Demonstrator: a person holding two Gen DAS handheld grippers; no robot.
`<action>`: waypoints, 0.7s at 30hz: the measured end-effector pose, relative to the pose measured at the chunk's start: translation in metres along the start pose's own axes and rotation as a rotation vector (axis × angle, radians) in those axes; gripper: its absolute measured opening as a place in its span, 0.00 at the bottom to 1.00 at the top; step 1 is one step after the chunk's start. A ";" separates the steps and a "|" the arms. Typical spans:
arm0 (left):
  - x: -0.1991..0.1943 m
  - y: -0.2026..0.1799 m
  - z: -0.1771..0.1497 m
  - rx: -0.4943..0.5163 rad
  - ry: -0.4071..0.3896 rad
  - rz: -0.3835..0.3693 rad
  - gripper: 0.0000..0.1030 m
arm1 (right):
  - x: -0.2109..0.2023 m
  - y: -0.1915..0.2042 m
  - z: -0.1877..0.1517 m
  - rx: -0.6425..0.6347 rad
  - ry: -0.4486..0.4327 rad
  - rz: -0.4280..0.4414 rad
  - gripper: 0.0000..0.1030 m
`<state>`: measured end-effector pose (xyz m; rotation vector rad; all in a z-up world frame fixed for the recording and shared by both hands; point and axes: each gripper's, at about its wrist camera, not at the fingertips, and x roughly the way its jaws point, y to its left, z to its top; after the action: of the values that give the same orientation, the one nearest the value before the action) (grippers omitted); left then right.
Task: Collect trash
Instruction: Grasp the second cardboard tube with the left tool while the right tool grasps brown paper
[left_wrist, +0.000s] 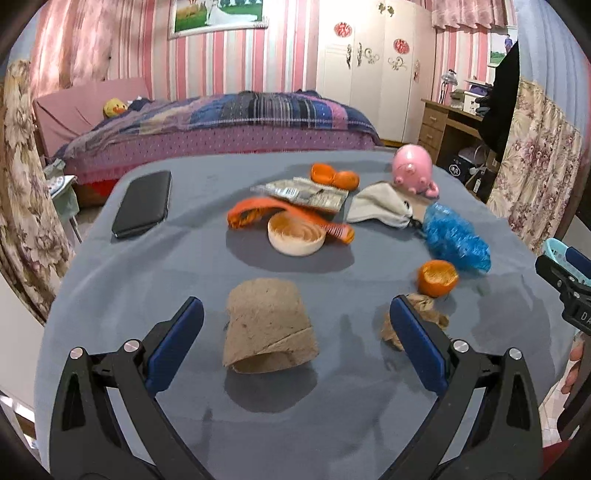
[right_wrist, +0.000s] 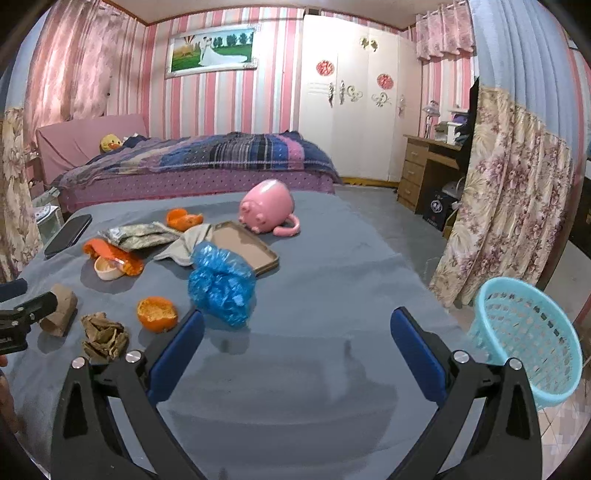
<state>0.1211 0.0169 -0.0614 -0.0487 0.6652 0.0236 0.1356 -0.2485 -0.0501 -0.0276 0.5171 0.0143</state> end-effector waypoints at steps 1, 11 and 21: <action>0.003 0.001 -0.001 -0.002 0.008 0.001 0.95 | 0.001 0.000 -0.001 0.006 0.002 0.002 0.96; 0.025 0.034 -0.002 -0.125 0.093 -0.013 0.95 | 0.011 0.031 -0.007 -0.093 0.050 -0.008 0.96; 0.046 0.023 -0.003 -0.062 0.198 -0.064 0.56 | 0.012 0.064 -0.014 -0.138 0.063 0.063 0.96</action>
<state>0.1542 0.0403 -0.0928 -0.1335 0.8604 -0.0228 0.1376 -0.1848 -0.0701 -0.1467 0.5789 0.1110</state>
